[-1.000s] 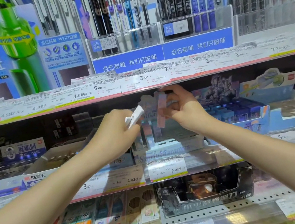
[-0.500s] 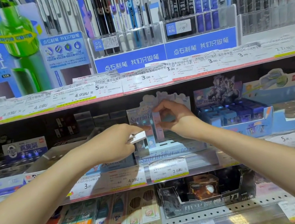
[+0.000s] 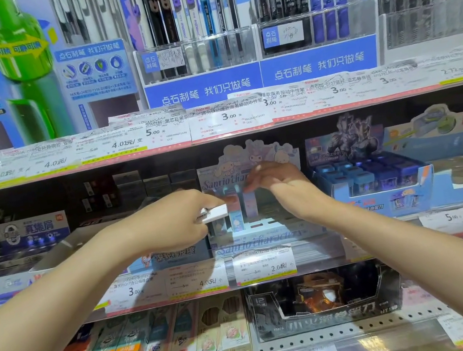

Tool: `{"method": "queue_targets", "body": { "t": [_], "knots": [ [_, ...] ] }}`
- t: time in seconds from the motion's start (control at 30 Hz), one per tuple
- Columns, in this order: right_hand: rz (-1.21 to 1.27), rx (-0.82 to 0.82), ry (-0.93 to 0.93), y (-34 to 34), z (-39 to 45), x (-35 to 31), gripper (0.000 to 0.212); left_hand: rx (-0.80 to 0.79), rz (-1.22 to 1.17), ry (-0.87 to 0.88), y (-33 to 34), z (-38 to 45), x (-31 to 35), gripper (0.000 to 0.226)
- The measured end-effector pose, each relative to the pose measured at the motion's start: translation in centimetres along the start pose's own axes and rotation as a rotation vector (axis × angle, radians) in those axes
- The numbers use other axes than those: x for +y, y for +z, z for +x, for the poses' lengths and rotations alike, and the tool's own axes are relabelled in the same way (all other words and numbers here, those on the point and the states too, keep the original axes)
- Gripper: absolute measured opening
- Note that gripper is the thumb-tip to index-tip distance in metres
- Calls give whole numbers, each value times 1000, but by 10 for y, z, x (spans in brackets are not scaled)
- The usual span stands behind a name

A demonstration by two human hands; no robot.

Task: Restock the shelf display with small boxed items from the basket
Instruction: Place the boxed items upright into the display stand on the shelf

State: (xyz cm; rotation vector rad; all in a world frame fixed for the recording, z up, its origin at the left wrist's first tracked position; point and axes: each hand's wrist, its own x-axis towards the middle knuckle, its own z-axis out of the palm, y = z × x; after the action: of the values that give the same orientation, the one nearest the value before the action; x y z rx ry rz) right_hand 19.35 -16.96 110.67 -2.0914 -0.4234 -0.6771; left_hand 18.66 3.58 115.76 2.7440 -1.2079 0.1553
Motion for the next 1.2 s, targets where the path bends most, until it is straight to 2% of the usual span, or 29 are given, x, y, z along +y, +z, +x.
{"method": "queue_targets", "body": {
  "t": [0.1,0.2,0.27,0.33,0.4,0.5,0.6,0.67,0.77,0.8,0.87,1.0,1.07,1.13,1.2],
  "knots": [
    [96,-27,80,-2,0,-4,31,-3,-5,9,1,0,-1,49],
    [115,-78,147,-7,-1,-7,36,32,-58,-4,1,-2,0,29],
    [92,-47,133,-6,-4,-9,32,154,-98,9,2,-5,1,30],
    [108,71,57,-5,-8,-16,26,298,-72,32,2,-6,-1,28],
    [139,125,-36,-4,-14,-29,24,368,-78,18,2,-8,1,23],
    [173,20,-171,-7,-29,-51,30,274,-255,-14,1,-9,10,12],
    [97,-75,-293,-5,-36,-65,35,101,-478,-63,1,-10,17,17],
    [48,-88,-331,-4,-35,-68,24,37,-580,-94,2,-9,20,17],
    [69,-83,-296,-8,-31,-67,11,-25,-674,-119,-1,-11,21,2],
    [95,-79,-267,-9,-31,-65,10,-21,-690,-120,-1,-12,19,10],
    [182,-48,-195,-14,-32,-61,13,45,-737,-138,0,-16,16,20],
    [340,11,-54,-18,-34,-52,13,384,-952,-121,11,-24,11,10],
    [402,1,-13,-16,-36,-49,14,505,-985,-102,14,-24,10,11],
    [408,-32,23,-13,-38,-47,13,548,-975,-95,14,-24,10,13],
    [353,-92,52,-14,-36,-49,12,523,-969,-91,12,-22,9,12]
  ]
}}
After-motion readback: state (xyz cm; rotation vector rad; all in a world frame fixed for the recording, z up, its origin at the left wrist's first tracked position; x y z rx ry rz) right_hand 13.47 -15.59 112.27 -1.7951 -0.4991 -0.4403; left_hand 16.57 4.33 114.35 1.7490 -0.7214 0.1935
